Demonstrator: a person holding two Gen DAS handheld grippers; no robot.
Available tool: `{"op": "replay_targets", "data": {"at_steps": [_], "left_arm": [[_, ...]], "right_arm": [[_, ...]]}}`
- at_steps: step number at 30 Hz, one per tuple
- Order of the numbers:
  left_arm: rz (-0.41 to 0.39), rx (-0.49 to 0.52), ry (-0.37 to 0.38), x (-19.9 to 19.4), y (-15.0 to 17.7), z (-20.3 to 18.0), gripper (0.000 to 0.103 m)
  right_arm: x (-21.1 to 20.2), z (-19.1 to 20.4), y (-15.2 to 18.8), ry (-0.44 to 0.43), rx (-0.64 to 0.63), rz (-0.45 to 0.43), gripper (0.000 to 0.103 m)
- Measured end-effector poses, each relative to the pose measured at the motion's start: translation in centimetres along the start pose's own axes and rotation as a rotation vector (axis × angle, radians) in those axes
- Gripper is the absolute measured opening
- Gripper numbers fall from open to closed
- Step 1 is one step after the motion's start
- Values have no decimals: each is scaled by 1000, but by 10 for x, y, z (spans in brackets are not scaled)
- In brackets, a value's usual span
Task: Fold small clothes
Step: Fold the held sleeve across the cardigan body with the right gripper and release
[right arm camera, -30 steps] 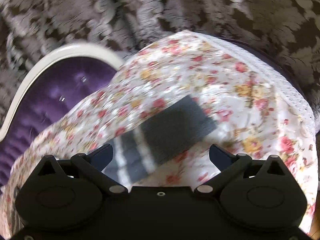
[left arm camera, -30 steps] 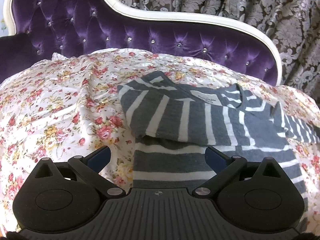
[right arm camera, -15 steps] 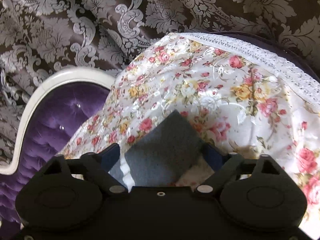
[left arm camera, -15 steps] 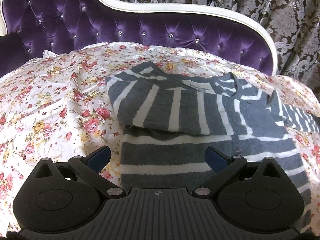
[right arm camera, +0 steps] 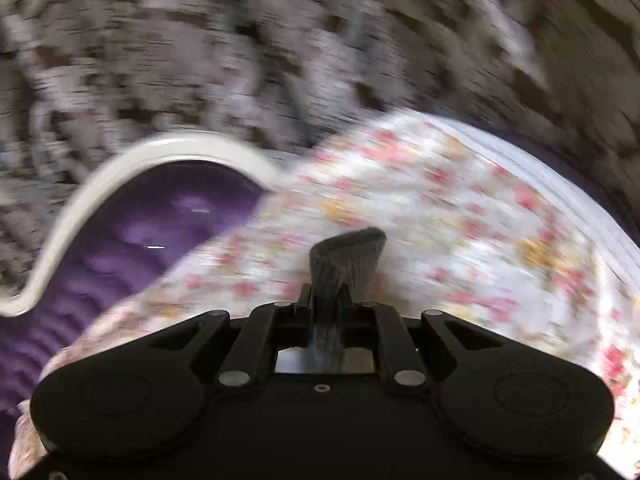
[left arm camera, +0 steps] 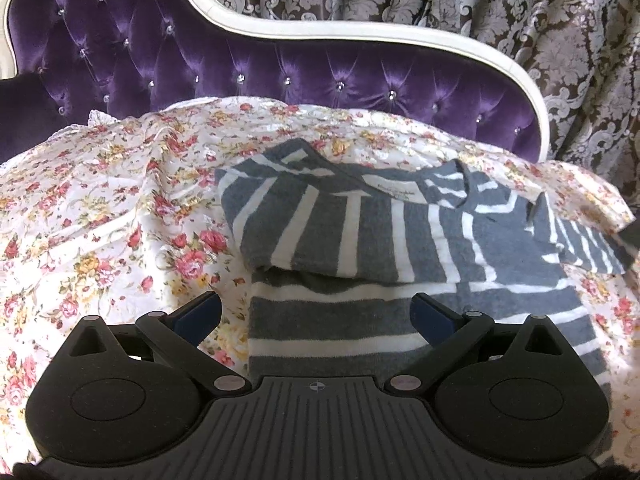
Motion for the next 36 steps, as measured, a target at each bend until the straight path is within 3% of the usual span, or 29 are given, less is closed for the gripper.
{"op": "replay_targets", "data": {"at_steps": [4,8,12,17,25,28,29,31,36], "left_arm": [[-12,-21,20,-7,-6,5,102],[-20,-56,36,-12,-11,15,102],[-38,-91,45,-20,-16,25,102],[-47,-136,44,-24,-20,38,102],[-53,-203,48,-24,-25,55,102],[-49,-220,42,-23,-24,60,102],[-48,-225,42,-22,-23,61,102],[-44,-236,42,-20,-22,63,102],[-32,-240,50,-13,-19,64,102]], "right_arm": [[-23,80,-1,-134,-88,17,19],[-43,168,19,-260,-221,47,19],[-47,241,65,-395,-306,125,19],[-35,305,146,-491,-414,248,19],[6,341,261,-544,-533,442,21],[8,340,290,-589,-545,491,32],[9,339,298,-615,-552,509,43],[6,335,302,-640,-564,506,57],[-1,317,281,-667,-554,426,60]]}}
Point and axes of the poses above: each gripper's, at about its wrist camera, not at the fingertips, and x roughly the way its jaws point, z to its left, y to its underside, the point moved 8 cm from there along x, roughly the way its jaws point, and after that the axes turned 3 degrees about x, right-handed, at the moved point
